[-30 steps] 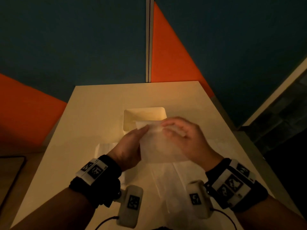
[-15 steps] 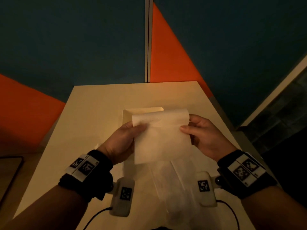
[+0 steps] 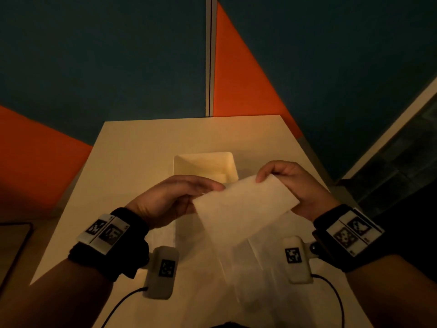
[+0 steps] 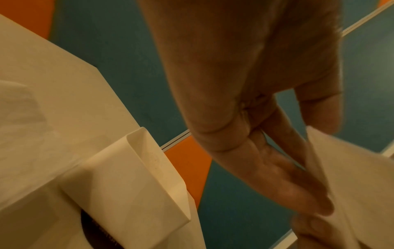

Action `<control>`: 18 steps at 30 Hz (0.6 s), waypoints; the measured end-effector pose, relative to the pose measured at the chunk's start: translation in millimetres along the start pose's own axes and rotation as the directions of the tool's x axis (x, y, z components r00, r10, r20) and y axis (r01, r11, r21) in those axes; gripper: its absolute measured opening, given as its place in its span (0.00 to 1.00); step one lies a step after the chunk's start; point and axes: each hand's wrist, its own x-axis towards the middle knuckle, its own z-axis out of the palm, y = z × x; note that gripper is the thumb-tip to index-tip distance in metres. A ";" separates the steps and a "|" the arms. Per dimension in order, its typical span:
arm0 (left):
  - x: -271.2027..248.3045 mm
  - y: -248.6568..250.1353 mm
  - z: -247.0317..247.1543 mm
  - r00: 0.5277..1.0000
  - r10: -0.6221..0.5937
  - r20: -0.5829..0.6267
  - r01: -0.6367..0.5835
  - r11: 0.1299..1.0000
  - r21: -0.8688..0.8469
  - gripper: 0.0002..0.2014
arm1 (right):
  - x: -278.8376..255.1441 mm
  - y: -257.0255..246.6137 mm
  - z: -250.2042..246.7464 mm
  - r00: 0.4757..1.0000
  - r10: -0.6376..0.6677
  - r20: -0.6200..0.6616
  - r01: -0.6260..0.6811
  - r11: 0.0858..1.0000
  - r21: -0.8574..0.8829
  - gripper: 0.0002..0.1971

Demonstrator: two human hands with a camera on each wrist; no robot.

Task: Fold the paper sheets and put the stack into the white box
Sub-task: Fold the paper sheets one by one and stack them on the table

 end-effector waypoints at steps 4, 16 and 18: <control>6.8 0.5 12.6 0.999 -0.016 0.044 0.015 0.999 0.037 0.11 | 4.7 -6.4 16.1 0.993 -0.021 0.114 0.033 0.993 -0.110 0.16; -9.5 -23.1 -15.7 0.955 -0.001 -0.297 0.002 1.000 0.004 0.25 | 22.5 62.2 -18.3 0.920 0.208 -0.332 -0.330 0.869 -0.370 0.10; -18.7 -30.5 -25.3 0.910 -0.034 -0.414 0.040 0.999 0.004 0.14 | 22.6 95.2 -33.0 0.875 0.264 -0.405 -0.461 0.707 -0.536 0.14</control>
